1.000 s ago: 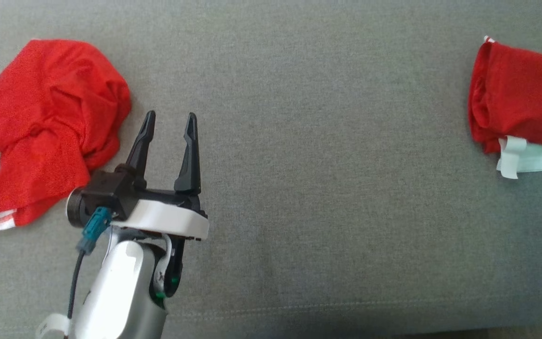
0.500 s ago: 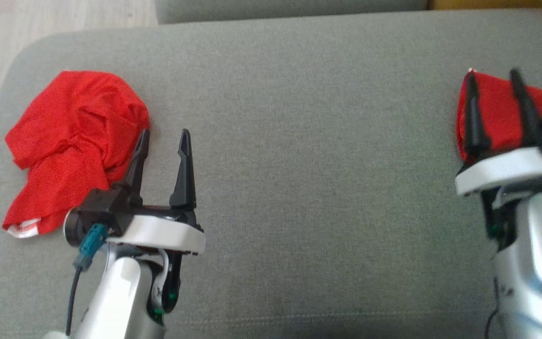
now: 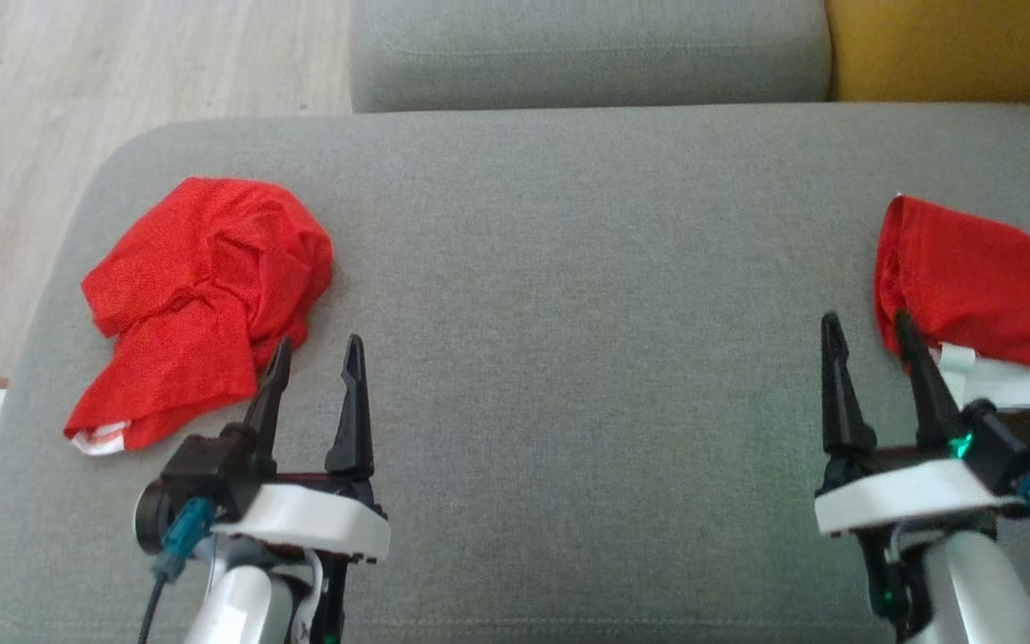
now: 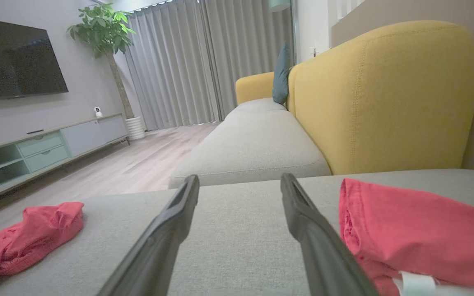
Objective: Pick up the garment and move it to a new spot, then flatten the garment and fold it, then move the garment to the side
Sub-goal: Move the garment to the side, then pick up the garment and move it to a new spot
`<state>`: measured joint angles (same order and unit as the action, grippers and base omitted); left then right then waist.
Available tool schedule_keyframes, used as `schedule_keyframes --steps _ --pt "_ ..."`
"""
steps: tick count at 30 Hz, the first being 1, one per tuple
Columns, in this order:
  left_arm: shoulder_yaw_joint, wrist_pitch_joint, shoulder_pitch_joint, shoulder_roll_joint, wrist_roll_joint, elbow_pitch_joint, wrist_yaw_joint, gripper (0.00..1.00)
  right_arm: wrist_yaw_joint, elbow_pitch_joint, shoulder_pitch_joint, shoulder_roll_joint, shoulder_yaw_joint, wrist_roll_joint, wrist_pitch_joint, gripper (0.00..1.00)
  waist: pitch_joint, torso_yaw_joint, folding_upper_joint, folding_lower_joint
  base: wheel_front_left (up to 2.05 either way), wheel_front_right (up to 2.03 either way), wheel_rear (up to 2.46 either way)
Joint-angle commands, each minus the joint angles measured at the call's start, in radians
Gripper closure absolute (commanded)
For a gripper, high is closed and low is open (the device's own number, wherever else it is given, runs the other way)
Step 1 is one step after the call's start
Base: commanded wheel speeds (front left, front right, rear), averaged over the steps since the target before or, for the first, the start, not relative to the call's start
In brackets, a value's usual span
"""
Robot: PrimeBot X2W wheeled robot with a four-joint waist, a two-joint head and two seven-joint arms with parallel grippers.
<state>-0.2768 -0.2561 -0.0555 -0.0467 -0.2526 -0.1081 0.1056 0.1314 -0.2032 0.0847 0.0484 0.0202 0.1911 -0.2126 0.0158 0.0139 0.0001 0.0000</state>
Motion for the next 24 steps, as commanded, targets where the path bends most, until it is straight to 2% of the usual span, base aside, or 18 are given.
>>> schedule_keyframes --steps 1,24 --pt "0.033 -0.006 -0.027 -0.004 -0.007 0.034 0.0 0.0 -0.001 0.04 0.021 0.002 0.024 0.007 -0.012 0.0 -0.008 0.005 -0.0001 0.0 0.0 0.0 0.0" --pt "0.034 -0.006 -0.006 -0.004 0.007 0.06 0.003 0.0 -0.001 0.036 -0.019 0.002 0.049 0.043 -0.037 0.0 -0.014 -0.005 -0.0001 0.0 0.0 0.0 0.0"
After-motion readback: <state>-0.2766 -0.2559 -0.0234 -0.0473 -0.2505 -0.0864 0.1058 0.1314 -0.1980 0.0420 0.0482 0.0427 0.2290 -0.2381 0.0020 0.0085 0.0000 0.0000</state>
